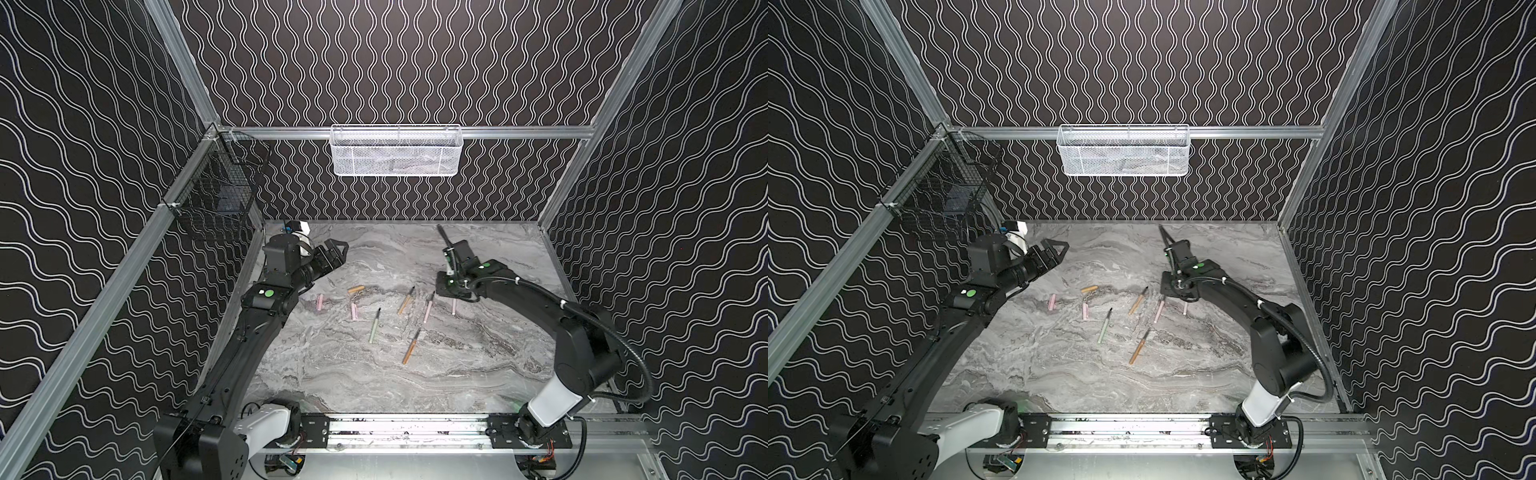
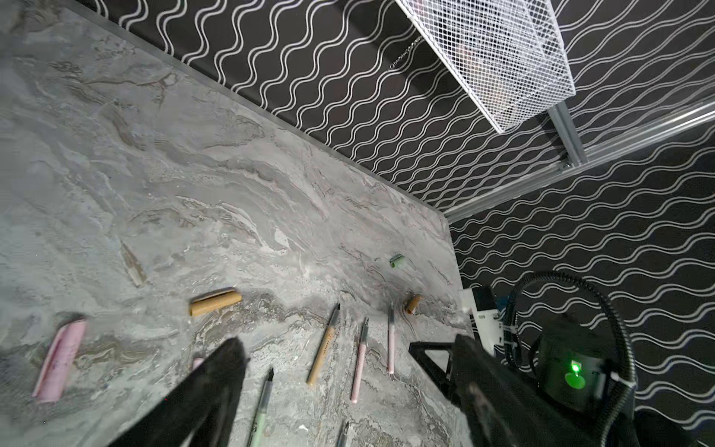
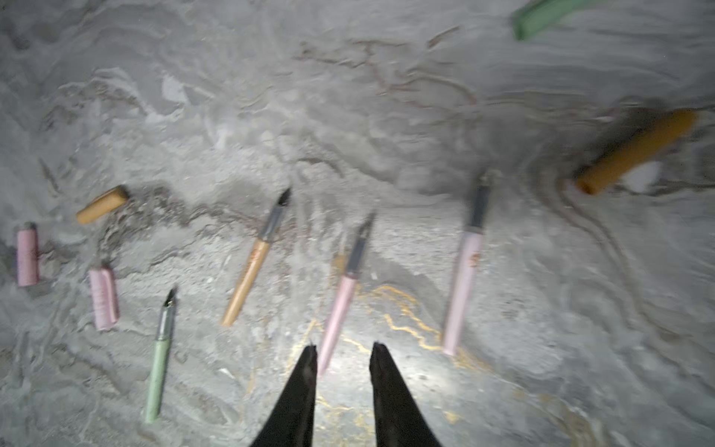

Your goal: Insert the pens into the pen caps

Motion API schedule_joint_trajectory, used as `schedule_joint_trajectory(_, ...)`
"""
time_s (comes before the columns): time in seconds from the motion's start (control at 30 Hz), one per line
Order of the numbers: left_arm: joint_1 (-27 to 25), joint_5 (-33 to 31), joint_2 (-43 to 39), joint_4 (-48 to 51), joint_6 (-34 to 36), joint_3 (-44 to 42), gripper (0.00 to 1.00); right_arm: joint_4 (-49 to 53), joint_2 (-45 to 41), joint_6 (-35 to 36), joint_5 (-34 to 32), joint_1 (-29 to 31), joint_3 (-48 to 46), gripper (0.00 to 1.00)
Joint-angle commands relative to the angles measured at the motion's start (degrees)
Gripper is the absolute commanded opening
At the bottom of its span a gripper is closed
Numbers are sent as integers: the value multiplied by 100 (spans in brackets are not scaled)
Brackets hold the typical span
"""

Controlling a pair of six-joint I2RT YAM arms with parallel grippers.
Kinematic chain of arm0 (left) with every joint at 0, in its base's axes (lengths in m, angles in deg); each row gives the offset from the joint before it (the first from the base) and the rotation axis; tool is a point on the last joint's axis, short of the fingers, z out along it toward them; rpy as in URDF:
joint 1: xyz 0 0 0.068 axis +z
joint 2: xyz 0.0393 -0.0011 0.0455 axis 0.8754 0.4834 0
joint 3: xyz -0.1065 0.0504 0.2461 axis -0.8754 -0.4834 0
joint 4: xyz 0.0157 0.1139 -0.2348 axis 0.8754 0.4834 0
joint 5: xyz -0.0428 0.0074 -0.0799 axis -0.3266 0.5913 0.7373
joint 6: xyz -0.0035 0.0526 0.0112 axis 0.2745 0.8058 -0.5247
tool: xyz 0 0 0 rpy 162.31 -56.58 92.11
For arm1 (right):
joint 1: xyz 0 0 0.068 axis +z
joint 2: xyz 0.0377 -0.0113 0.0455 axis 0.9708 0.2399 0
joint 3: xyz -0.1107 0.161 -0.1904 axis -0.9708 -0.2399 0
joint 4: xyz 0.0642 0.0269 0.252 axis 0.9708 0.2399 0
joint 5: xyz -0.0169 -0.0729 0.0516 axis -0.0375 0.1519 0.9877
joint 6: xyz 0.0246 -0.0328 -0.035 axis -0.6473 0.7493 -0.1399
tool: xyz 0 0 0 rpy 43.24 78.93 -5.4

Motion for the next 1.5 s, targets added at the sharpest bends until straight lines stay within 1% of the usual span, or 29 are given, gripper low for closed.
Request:
schedule_joint_trajectory(0.0, 43, -698, -83, 237, -84, 50, 88, 47, 368, -321, 1, 383, 389, 28)
schedule_joint_trajectory(0.07, 153, -862, -134, 334, -136, 60, 89, -133, 680, -389, 113, 711, 660, 28)
schedule_joint_trajectory(0.13, 264, -944, -187, 327, -118, 43, 90, -139, 1134, -469, 138, 1061, 1130, 28)
schedule_joint_trajectory(0.23, 370, -1156, -256, 387, -91, 32, 91, -67, 1929, -465, 305, 1439, 1898, 28)
schedule_joint_trajectory(0.3, 415, -1125, -277, 381, -89, 42, 91, -18, 2352, -438, 337, 1622, 2373, 29)
schedule_joint_trajectory(0.43, 426, -1166, -233, 381, -87, 21, 91, 126, 3011, -389, 478, 1813, 3144, 31)
schedule_joint_trajectory(0.57, 453, -863, -216, 305, -141, 29, 91, 72, 3407, -363, 607, 1916, 3515, 32)
schedule_joint_trajectory(0.67, 478, -785, -193, 231, -242, -37, 91, 182, 3589, -326, 635, 2005, 3750, 32)
schedule_joint_trajectory(0.9, 531, -549, -135, 119, -318, -63, 90, 129, 3733, -317, 690, 2068, 3810, 32)
schedule_joint_trajectory(1.03, 558, -428, -119, 45, -342, -82, 90, 307, 3917, -293, 622, 2111, 4066, 31)
schedule_joint_trajectory(1.23, 568, -342, -124, -26, -367, -108, 89, 413, 4008, -268, 343, 2178, 4161, 29)
schedule_joint_trajectory(1.47, 593, -270, -112, -82, -393, -139, 88, 494, 4071, -224, 259, 2186, 4265, 28)
